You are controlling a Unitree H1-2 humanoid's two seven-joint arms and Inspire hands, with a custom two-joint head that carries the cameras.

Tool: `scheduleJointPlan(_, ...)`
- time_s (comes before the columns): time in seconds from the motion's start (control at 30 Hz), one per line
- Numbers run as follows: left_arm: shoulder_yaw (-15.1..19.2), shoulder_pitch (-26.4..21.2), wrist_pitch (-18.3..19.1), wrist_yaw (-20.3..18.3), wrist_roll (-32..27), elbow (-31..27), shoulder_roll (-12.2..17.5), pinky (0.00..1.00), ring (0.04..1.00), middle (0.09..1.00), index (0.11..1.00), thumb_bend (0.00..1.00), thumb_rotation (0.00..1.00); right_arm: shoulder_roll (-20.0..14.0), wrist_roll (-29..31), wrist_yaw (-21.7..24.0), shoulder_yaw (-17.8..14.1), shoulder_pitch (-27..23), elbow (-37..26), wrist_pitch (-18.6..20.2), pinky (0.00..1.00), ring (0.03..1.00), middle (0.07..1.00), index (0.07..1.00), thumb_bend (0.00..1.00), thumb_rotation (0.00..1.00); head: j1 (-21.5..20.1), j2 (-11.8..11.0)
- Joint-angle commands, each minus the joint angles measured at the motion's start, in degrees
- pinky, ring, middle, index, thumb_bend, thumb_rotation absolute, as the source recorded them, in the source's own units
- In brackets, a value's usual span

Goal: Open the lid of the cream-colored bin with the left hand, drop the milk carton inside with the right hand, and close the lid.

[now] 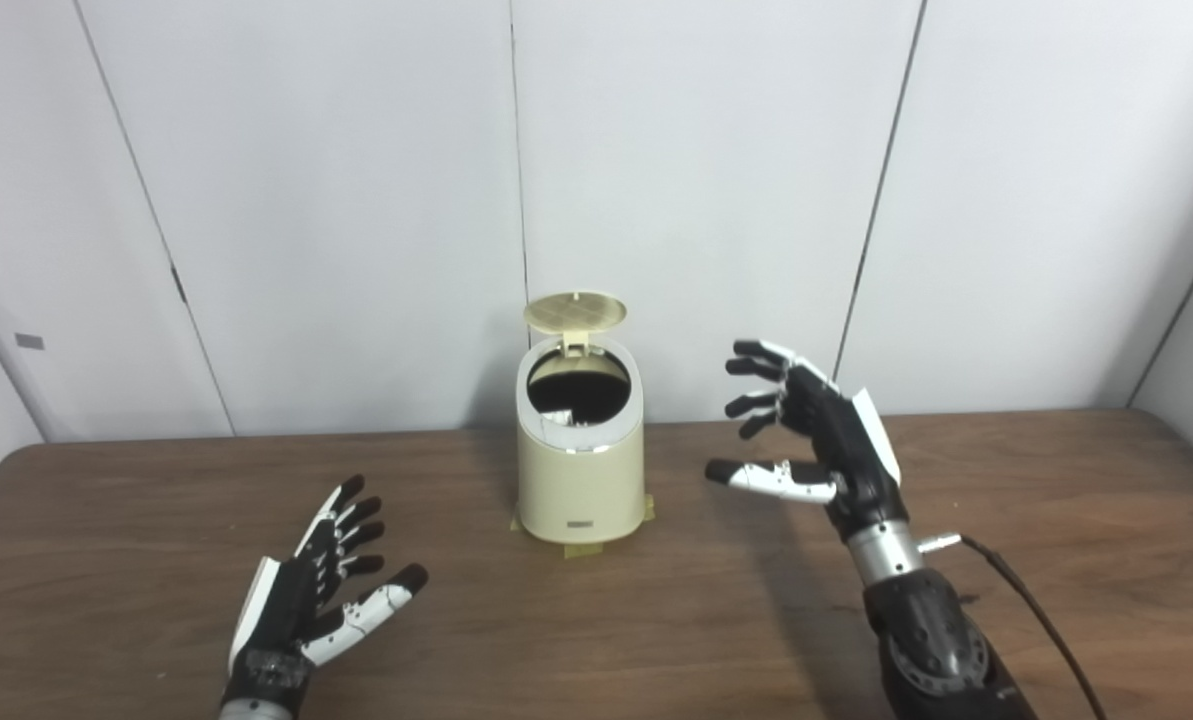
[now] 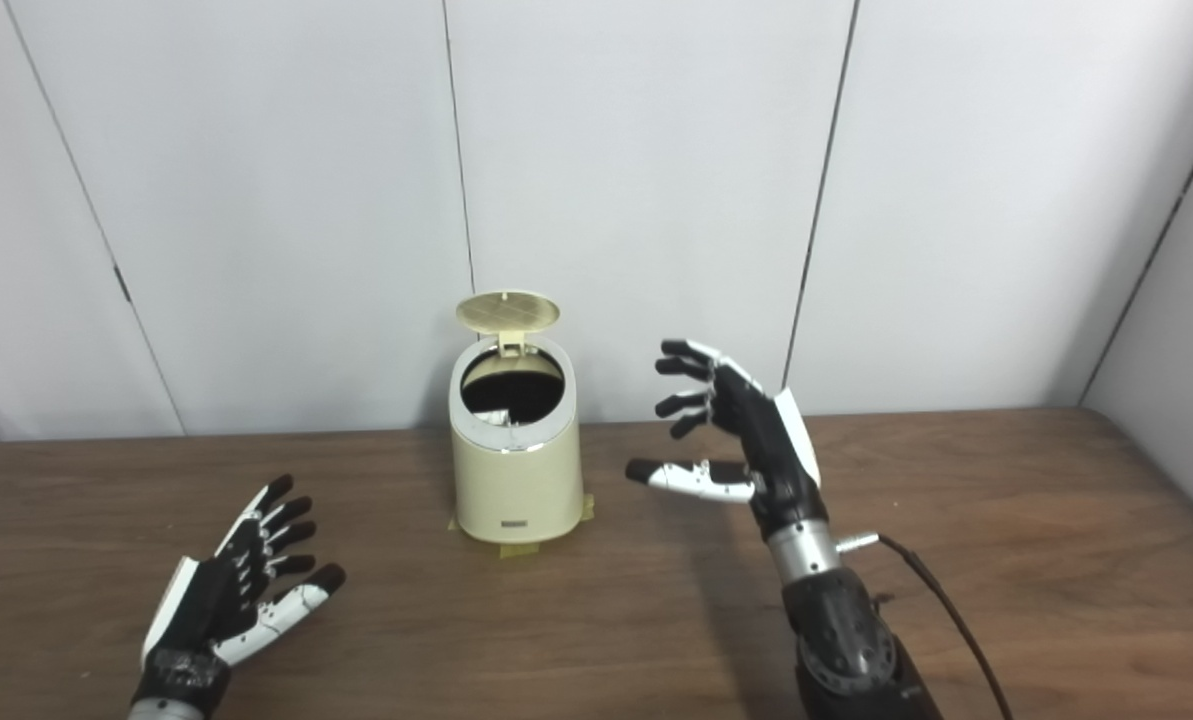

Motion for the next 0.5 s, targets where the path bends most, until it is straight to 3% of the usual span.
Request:
scheduleJointPlan(0.0, -0.03, -1.51, -0.73, 0.04, -0.07, -2.33, 0.74, 0.75, 0.864, 0.906, 0.970, 0.82, 0.40, -1.12, 2.11, 2.68, -0.99, -1.38, -2.72, 1.06, 0.55, 0.704, 0.813, 0.824, 0.84, 0.28, 0.06, 0.06)
scheduleJointPlan(0.2, -0.10, -1.79, -0.50, -0.10, -0.26, -2.57, 0.77, 0.76, 0.864, 0.903, 0.964, 0.82, 0.41, -1.02, 2.14, 6.41, -1.42, 0.46, -3.61, 3.15, 0.61, 0.746, 0.848, 0.863, 0.90, 0.34, 0.79, 0.56)
scheduleJointPlan(0.47, -0.44, -2.34, -1.48, -0.32, -0.78, -2.77, 0.59, 0.74, 0.860, 0.901, 0.961, 0.83, 0.41, 0.42, 1.96, 8.16, -1.89, 2.48, -6.69, 7.53, 0.64, 0.768, 0.860, 0.869, 0.90, 0.33, 1.69, 0.85)
